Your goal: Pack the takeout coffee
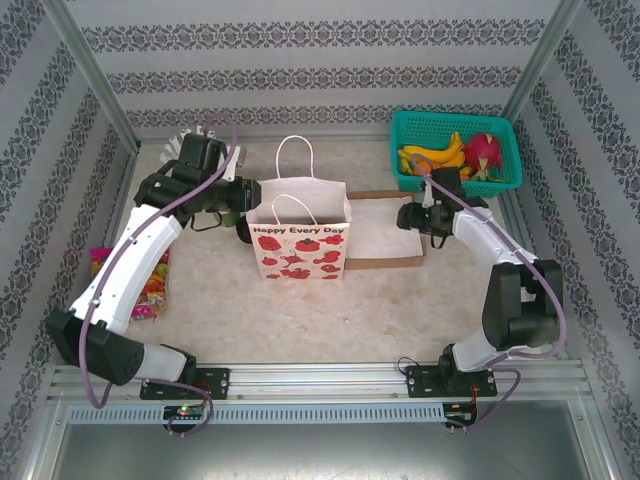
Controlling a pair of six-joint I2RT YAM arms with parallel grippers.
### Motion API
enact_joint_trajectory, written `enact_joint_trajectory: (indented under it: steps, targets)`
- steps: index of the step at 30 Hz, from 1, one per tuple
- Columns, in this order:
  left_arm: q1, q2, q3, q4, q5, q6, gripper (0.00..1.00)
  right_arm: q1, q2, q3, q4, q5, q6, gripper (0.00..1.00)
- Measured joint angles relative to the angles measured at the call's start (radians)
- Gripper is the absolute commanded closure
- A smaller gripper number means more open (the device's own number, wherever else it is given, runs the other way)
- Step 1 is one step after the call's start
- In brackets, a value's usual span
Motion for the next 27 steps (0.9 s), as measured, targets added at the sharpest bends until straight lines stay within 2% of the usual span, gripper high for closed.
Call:
enact_joint_trajectory:
  steps: [1, 3, 5, 7, 8, 16, 23, 26, 27]
  targets:
    - [0.0, -0.02, -0.005, 0.007, -0.01, -0.004, 0.37, 0.019, 0.02, 0.024, -0.003, 0.001, 0.008, 0.09]
    - [0.0, -0.058, -0.017, 0.023, -0.032, -0.008, 0.25, 0.05, 0.063, 0.06, -0.007, 0.004, 0.023, 0.02]
    - [0.0, -0.095, -0.034, 0.04, -0.05, -0.016, 0.17, 0.079, 0.111, 0.088, -0.016, 0.017, 0.032, 0.02]
    - [0.0, -0.124, -0.051, 0.059, -0.055, -0.016, 0.02, 0.101, 0.151, 0.107, -0.028, 0.033, 0.039, 0.02]
    - [0.0, -0.137, -0.061, 0.072, -0.057, -0.019, 0.0, 0.111, 0.17, 0.115, -0.036, 0.044, 0.042, 0.02]
    - [0.0, -0.169, -0.151, 0.177, -0.095, -0.069, 0.0, 0.157, 0.274, 0.18, -0.094, 0.096, 0.044, 0.02]
    - [0.0, -0.169, -0.165, 0.224, -0.135, -0.102, 0.0, 0.189, 0.334, 0.22, -0.126, 0.108, 0.044, 0.02]
    - [0.0, -0.168, -0.165, 0.229, -0.142, -0.106, 0.0, 0.189, 0.348, 0.24, -0.146, 0.119, 0.044, 0.05]
    - [0.0, -0.168, -0.165, 0.229, -0.145, -0.106, 0.0, 0.192, 0.352, 0.244, -0.152, 0.126, 0.044, 0.09]
